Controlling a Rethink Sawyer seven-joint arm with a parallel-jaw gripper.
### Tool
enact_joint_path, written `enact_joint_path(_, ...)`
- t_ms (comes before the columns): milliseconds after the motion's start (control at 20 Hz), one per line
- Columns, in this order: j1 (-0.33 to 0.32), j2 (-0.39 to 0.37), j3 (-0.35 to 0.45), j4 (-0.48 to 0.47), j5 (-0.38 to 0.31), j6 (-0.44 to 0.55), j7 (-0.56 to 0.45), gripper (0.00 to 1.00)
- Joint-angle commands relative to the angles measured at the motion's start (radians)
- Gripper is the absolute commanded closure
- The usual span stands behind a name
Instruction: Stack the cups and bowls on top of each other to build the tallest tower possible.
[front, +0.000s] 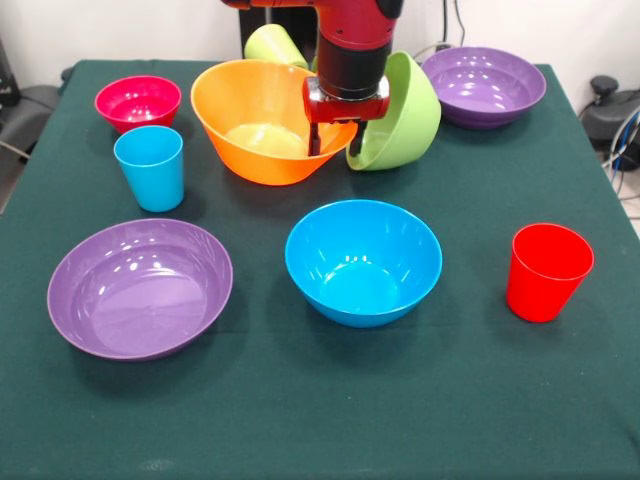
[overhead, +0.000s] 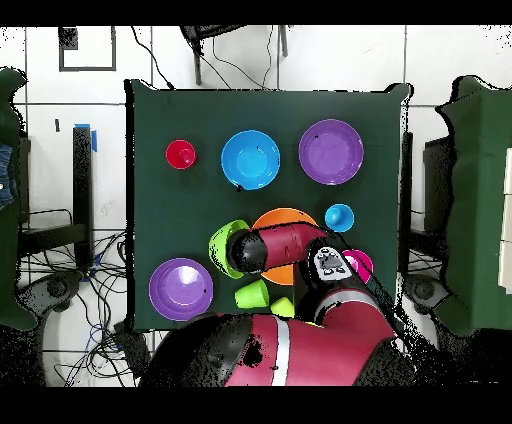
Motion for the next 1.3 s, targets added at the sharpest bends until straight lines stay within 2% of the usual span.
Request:
enact_joint_path(50,-0.008,0.073,0.088,-0.089,-0.037,-0.065,0.017,0.00)
enact_joint_path(900,-0.013,0.070,0.095,-0.084,-0.031,-0.058,0.015,0.00)
enact_joint_path(1300,-0.028,0.063,0.113,-0.078,-0.007,-0.039,0.018,0.00)
